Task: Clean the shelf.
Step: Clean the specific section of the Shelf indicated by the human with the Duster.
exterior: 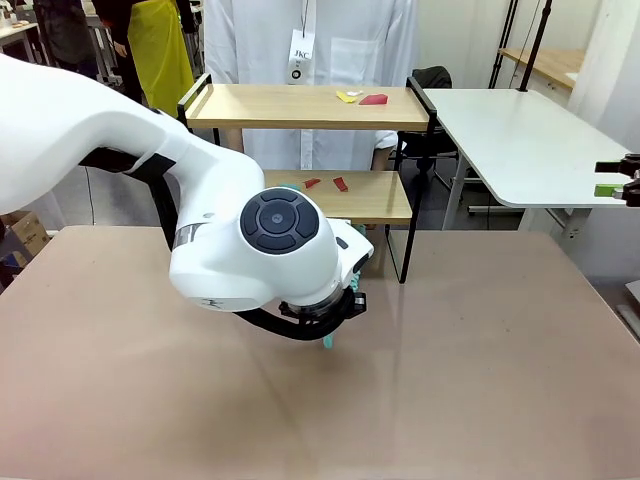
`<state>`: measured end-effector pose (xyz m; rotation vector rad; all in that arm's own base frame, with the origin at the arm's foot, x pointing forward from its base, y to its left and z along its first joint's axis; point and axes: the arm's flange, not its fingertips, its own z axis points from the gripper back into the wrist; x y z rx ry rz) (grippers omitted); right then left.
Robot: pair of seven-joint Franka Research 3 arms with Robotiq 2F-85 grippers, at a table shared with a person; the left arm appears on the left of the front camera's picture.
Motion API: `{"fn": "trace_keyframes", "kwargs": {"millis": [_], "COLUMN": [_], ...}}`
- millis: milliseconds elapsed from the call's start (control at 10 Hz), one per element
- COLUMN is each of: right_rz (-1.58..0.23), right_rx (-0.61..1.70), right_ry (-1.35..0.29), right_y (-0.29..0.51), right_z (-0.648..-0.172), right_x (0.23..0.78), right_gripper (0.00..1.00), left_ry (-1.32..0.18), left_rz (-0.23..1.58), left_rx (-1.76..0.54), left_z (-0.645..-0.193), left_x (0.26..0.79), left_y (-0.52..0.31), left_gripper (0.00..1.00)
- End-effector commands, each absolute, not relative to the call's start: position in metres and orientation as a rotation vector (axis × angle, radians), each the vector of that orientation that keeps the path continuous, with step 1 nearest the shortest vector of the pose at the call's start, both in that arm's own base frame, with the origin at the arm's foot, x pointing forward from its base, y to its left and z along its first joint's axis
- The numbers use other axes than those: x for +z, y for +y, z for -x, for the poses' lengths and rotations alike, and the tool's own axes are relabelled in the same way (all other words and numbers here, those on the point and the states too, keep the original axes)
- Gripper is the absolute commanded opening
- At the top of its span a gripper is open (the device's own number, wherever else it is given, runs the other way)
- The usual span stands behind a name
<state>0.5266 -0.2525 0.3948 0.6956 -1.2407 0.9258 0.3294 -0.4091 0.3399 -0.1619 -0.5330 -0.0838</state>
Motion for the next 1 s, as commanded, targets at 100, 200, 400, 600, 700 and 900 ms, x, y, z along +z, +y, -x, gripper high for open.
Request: {"fn": "trace_keyframes", "kwargs": {"millis": [100,200,400,600,700,900], "right_rz": [-0.684,-0.684,-0.684,-0.684,-0.684,-0.684], "right_rx": [0.915,0.915,0.915,0.915,0.915,0.915], "right_ry": [-1.221,-1.221,-1.221,-1.221,-1.221,-1.221], "right_y": [-0.248,-0.248,-0.248,-0.248,-0.248,-0.248], "right_z": [-0.527,-0.527,-0.527,-0.527,-0.527,-0.527], "right_x": [0.402,0.402,0.402,0.402,0.402,0.402], "right_gripper": [1.0,1.0,1.0,1.0,1.0,1.0], "left_ry": [-0.572,-0.577,-0.578,-0.574,-0.578,-0.582], "left_rz": [0.118,0.109,0.097,0.085,0.079,0.059], "left_rx": [-0.008,-0.005,0.014,0.036,0.04,0.055], "left_z": [-0.324,-0.324,-0.325,-0.325,-0.323,-0.32], "left_x": [0.339,0.34,0.341,0.341,0.341,0.346], "left_y": [-0.393,-0.392,-0.383,-0.37,-0.365,-0.352], "left_gripper": [0.13,0.13,0.13,0.13,0.13,0.13]}}
